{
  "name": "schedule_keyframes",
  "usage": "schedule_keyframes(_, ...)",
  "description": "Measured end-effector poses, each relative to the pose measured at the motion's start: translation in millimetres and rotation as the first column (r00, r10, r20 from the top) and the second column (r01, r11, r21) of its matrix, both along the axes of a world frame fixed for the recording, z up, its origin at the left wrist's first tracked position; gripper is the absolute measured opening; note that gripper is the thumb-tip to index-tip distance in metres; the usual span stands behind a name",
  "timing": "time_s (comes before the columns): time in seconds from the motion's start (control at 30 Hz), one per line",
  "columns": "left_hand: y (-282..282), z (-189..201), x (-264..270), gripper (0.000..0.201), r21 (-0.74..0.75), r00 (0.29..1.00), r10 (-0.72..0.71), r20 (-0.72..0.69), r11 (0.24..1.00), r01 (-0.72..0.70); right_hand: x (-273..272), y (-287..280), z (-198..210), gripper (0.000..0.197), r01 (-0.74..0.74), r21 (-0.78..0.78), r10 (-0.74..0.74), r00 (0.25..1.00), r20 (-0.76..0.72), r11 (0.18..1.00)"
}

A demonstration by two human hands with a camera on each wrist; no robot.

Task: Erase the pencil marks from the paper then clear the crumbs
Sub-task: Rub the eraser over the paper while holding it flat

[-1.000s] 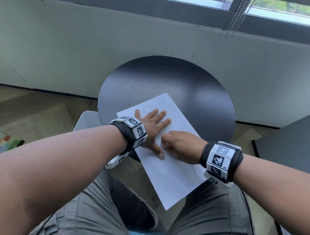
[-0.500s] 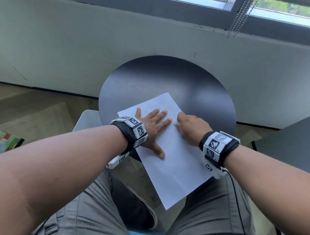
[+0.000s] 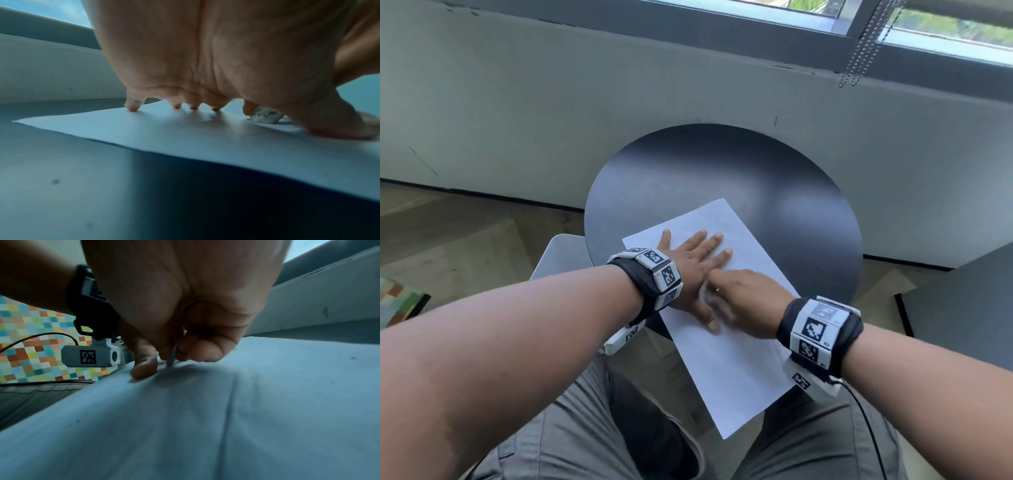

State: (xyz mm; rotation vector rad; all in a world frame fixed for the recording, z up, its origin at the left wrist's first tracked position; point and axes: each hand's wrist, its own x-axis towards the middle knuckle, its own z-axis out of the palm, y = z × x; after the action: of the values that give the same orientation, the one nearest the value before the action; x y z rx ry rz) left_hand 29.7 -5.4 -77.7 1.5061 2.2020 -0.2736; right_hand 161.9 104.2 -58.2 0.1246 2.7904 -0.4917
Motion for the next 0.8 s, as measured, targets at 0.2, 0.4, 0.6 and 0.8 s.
schedule_keyframes(0.2,-2.8,3.4,1.2,0.142,0.004,0.998,0.009,-0.059,1.000,-0.009,-16.1,46.7,0.8,0.025,0.299,0.152,-0.301,0.954,-0.008,0.942)
schedule_keyframes(0.4,-24.4,3.5,-3.2,0.140,-0.001,0.997,0.062,-0.036,0.998,-0.062,-13.0,32.9,2.6,0.020,0.339,0.130,-0.339,0.940,-0.025,0.932)
schedule_keyframes(0.6,-21.8,2.6,-3.2,0.140,-0.011,0.998,0.054,-0.033,0.998,-0.054,-5.1,9.5,0.8,0.024,0.030,0.080,-0.030,1.000,0.004,0.996)
schedule_keyframes(0.8,-23.6,1.4,-2.4,0.143,-0.002,0.998,0.063,-0.024,0.998,-0.063,-15.9,18.6,-1.5,0.022,0.245,0.126,-0.240,0.969,-0.058,0.961)
